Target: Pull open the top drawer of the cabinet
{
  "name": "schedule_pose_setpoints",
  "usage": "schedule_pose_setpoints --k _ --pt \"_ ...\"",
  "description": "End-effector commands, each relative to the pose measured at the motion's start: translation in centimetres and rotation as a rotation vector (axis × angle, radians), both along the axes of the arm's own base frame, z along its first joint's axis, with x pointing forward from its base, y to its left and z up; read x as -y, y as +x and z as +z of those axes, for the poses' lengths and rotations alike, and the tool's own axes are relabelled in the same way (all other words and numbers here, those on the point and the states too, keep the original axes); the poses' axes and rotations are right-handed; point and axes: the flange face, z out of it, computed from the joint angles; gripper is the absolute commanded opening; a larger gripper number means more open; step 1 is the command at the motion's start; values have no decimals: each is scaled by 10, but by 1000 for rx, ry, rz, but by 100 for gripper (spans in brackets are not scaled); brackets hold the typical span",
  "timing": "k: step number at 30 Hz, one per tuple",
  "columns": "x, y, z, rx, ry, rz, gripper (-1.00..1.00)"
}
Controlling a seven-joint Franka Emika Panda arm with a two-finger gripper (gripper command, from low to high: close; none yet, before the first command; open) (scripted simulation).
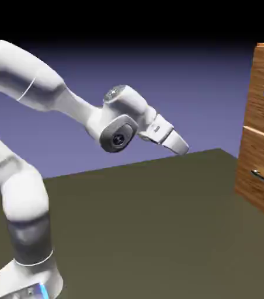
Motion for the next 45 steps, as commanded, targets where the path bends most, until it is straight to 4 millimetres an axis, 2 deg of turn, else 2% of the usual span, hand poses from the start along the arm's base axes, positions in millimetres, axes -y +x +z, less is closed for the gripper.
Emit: schedule_pose_setpoints --k 1,10,19,30,40,41,45 --pt "-4 8 6 10 -62 51 0" --pt "-41 74 51 87 -633 492 0" --pt "-74 132 76 138 -1226 885 0" --pt "-98 198 85 132 -1983 1276 0" --pt "-99 254 79 -8 -2696 1518 0" --pt "-98 259 78 33 2727 -1512 0" --pt "-90 281 72 135 2514 -1310 0"
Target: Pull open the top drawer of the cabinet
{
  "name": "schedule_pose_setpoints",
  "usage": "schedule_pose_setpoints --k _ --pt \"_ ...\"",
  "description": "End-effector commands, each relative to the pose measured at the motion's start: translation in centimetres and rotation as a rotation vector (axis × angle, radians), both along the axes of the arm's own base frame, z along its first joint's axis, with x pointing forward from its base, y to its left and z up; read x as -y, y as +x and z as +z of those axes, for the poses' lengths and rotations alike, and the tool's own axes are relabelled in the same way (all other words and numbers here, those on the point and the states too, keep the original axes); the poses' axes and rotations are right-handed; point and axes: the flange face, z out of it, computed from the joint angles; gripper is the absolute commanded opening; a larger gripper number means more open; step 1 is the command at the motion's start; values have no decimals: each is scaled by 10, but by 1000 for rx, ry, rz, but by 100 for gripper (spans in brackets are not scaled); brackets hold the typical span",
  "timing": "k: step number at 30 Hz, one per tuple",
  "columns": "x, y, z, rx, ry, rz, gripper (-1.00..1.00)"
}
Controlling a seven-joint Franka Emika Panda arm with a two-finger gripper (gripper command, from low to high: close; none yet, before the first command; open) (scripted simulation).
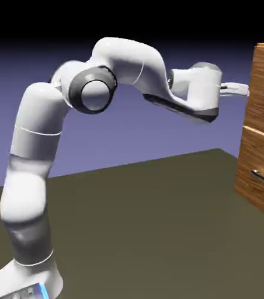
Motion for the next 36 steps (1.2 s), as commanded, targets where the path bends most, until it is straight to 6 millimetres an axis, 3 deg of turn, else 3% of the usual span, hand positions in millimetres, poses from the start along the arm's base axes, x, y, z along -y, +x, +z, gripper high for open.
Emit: schedule_pose_setpoints --k 1,16,27,36 --pt "2 5 -2 13 -70 15 0" --pt "64 77 -28 173 -1099 116 0" --pt "24 98 -36 200 -1123 155 0" --pt "26 113 -31 200 -1119 149 0"
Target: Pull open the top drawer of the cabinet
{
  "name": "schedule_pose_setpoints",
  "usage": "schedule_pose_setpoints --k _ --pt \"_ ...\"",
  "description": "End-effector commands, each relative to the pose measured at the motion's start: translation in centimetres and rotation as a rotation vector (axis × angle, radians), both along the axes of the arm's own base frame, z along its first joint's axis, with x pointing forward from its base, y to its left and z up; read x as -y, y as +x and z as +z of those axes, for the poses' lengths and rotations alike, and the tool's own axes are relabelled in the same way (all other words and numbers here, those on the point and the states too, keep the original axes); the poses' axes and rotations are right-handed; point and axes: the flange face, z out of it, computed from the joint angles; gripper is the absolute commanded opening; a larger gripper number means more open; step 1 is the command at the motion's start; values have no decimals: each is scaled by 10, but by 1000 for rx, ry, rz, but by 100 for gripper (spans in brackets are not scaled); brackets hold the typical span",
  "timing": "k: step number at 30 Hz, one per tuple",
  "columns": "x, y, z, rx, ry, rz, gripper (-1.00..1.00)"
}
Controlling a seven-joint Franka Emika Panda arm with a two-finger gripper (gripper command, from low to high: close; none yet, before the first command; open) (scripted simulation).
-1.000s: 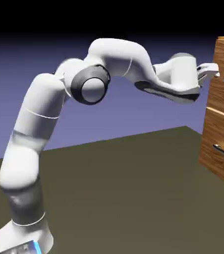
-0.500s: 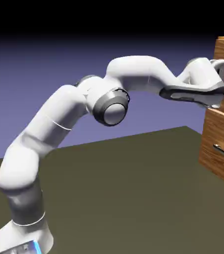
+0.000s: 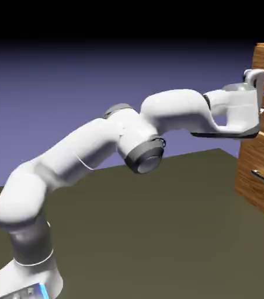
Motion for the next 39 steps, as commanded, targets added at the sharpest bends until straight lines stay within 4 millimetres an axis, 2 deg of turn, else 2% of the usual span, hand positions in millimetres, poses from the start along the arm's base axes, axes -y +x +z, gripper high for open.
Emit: schedule_pose_setpoints --k 1,9,10,17,24,32,39 --pt "3 2 1 0 2 -3 0" --pt "38 13 3 -8 22 -39 0" --pt "38 13 3 -8 22 -39 -100" --pt "38 2 3 -8 22 -39 -100" --pt "38 -22 3 -8 22 -39 -100" --pt "38 -63 3 -8 22 -39 -100" --pt "38 -110 3 -8 22 -39 -100"
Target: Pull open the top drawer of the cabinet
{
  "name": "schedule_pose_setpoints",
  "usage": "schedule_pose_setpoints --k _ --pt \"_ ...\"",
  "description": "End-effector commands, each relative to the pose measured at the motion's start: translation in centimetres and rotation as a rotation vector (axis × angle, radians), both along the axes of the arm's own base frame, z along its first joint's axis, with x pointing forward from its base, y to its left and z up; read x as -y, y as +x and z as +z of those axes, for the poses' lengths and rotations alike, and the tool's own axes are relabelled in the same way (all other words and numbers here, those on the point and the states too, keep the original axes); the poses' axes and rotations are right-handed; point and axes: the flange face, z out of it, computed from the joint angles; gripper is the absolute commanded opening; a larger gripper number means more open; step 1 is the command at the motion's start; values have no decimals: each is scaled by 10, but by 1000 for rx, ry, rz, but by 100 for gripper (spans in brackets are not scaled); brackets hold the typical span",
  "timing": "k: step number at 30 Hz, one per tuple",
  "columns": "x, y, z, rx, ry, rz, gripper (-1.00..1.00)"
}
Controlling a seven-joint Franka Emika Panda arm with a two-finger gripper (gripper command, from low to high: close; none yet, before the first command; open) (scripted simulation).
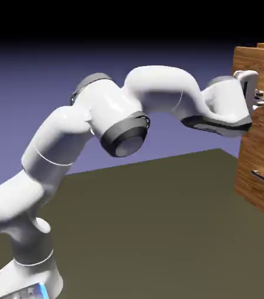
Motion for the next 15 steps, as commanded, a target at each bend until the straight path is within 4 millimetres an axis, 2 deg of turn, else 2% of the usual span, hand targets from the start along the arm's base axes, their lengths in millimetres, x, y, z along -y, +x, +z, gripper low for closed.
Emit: schedule_pose_setpoints --k 1,8,15 --pt "0 -8 0 -1 1 0 -100" --pt "0 -62 0 -1 1 0 -100" --pt "0 -94 0 -1 1 0 -100"
